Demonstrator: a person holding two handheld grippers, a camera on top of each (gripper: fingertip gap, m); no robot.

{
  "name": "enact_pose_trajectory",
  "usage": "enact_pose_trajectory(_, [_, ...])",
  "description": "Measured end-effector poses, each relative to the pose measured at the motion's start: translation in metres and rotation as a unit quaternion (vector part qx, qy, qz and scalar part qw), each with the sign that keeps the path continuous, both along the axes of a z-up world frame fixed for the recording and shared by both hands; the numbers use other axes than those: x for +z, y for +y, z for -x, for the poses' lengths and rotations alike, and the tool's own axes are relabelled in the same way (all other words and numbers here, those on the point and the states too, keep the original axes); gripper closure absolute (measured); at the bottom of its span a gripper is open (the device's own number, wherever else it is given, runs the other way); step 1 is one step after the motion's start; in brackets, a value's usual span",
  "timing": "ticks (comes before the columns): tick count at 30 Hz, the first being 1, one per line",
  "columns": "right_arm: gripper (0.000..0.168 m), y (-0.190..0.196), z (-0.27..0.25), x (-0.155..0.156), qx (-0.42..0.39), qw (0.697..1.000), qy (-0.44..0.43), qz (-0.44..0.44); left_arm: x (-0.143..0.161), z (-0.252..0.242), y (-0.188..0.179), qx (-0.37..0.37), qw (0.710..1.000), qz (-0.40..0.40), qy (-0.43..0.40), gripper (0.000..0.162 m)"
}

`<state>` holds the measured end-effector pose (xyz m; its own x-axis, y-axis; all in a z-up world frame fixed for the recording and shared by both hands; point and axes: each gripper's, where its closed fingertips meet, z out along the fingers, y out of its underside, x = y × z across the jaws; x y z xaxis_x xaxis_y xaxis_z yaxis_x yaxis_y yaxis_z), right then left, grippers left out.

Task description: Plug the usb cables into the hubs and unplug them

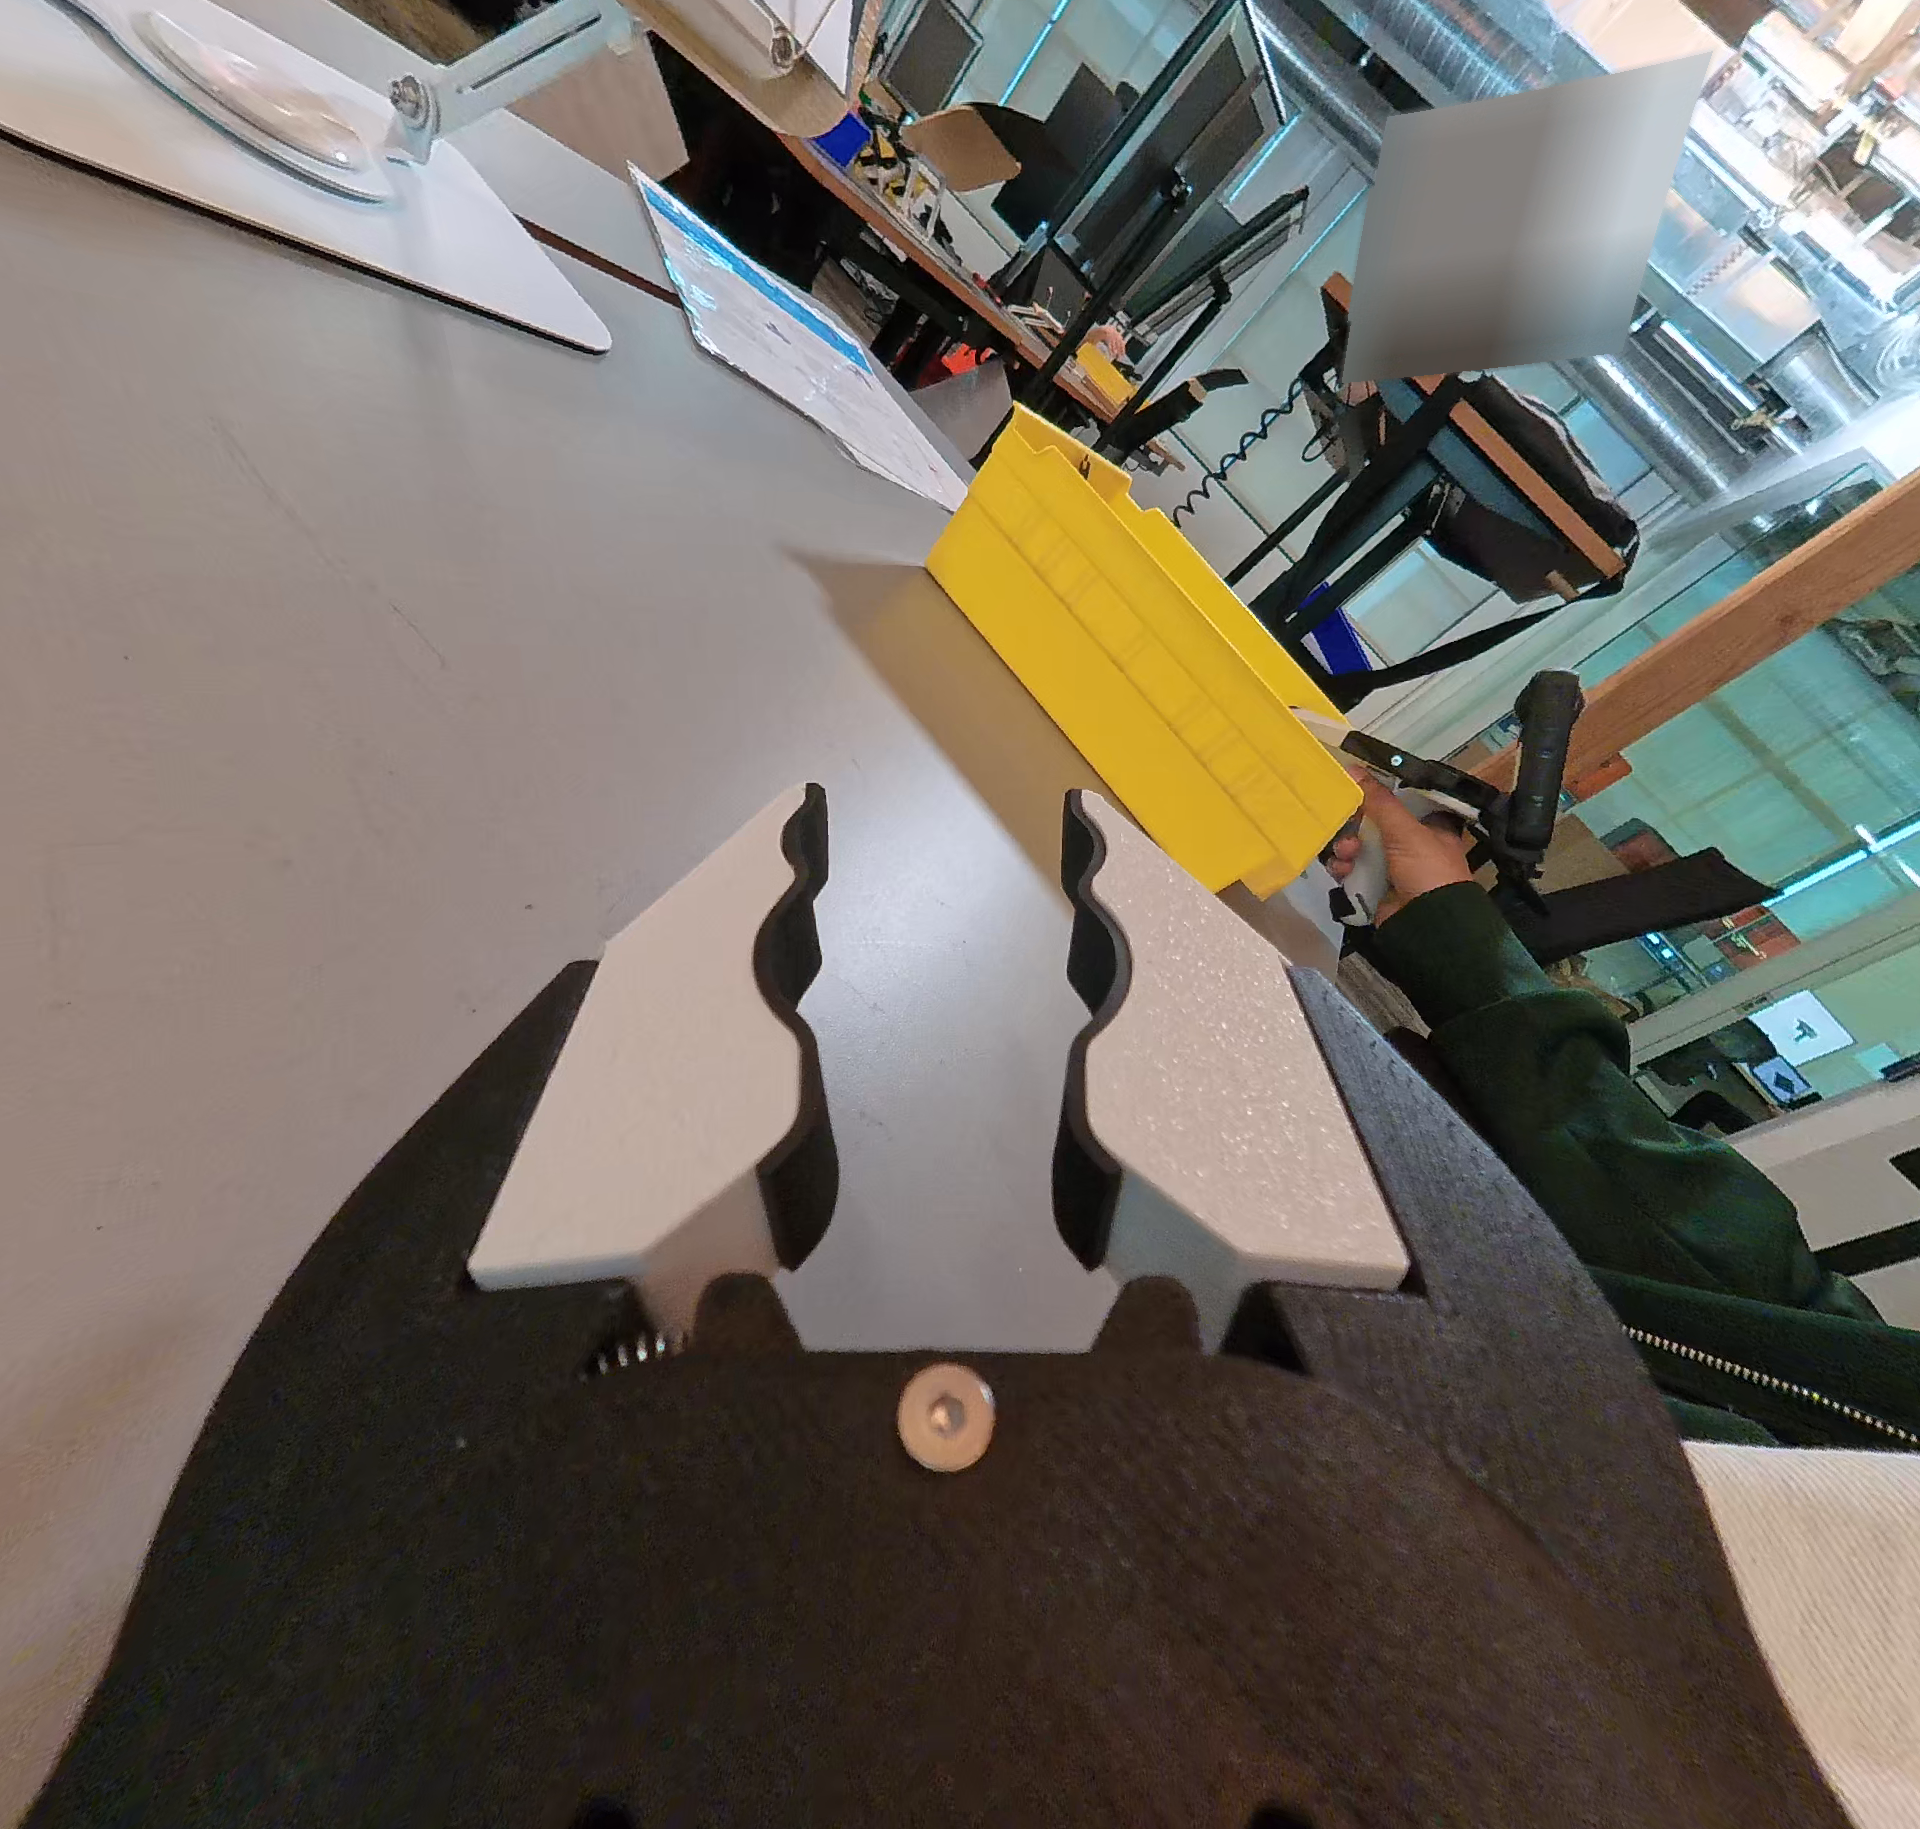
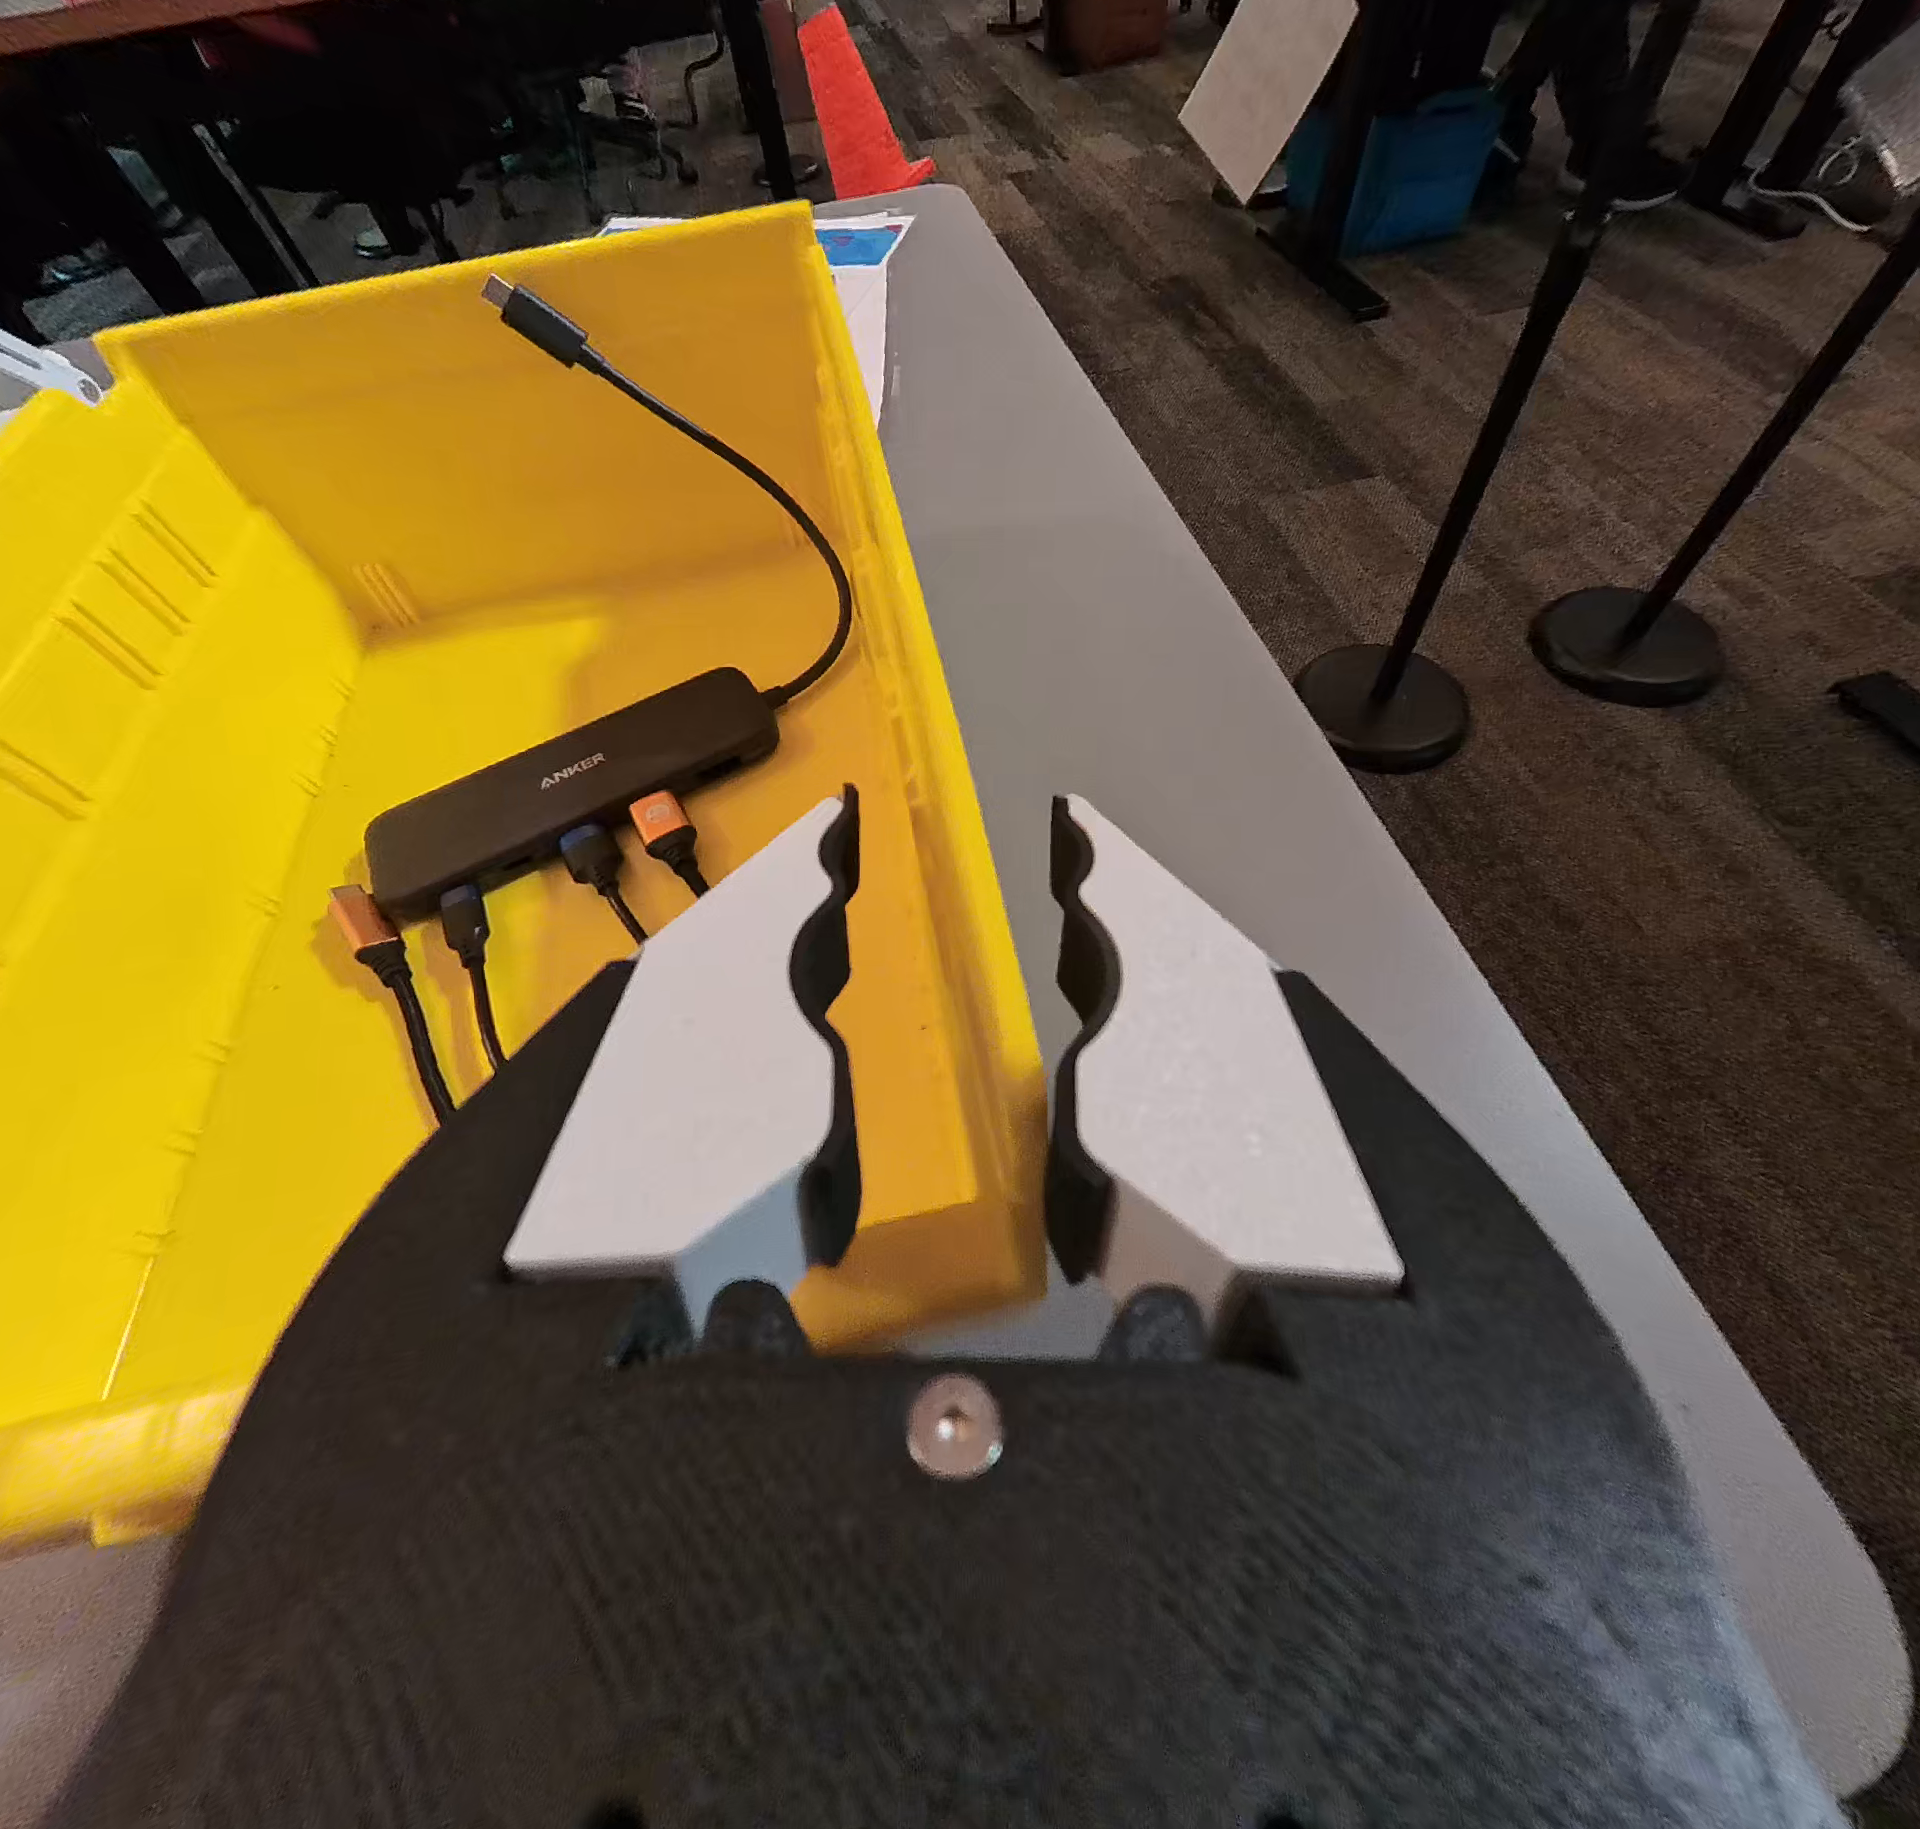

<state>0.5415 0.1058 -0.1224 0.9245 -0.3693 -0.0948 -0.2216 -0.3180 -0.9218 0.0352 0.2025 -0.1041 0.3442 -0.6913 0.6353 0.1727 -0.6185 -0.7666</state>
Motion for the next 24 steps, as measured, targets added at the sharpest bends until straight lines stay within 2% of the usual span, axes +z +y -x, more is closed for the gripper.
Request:
enact_pose_trajectory(2, [0.132,0.000,-0.003,-0.001,-0.007,1.000,0.007,-0.004,0.000,0.000,0.000,0.000,1.000,0.000,0.000,0.118])
enact_pose_trajectory(4, [0.140,0.002,-0.004,-0.003,-0.014,1.000,0.002,-0.001,0.000,0.000,0.000,-0.001,1.000,0.001,0.000,0.118])
enact_pose_trajectory(8, [0.138,0.002,-0.007,-0.003,-0.023,0.999,-0.022,0.009,0.000,0.000,0.000,-0.001,1.000,0.002,0.000,0.118])
enact_pose_trajectory(14, [0.140,0.003,-0.006,-0.003,-0.016,1.000,-0.011,0.005,0.000,0.001,0.000,-0.001,1.000,0.003,0.000,0.118])
enact_pose_trajectory(22, [0.164,0.006,0.010,0.007,0.030,0.997,0.069,-0.036,-0.001,0.001,0.000,-0.001,1.000,0.005,0.000,0.118])
enact_pose_trajectory(24, [0.163,0.005,0.010,0.015,0.031,0.992,0.100,-0.069,-0.001,0.001,0.000,-0.001,1.000,0.006,-0.001,0.118])
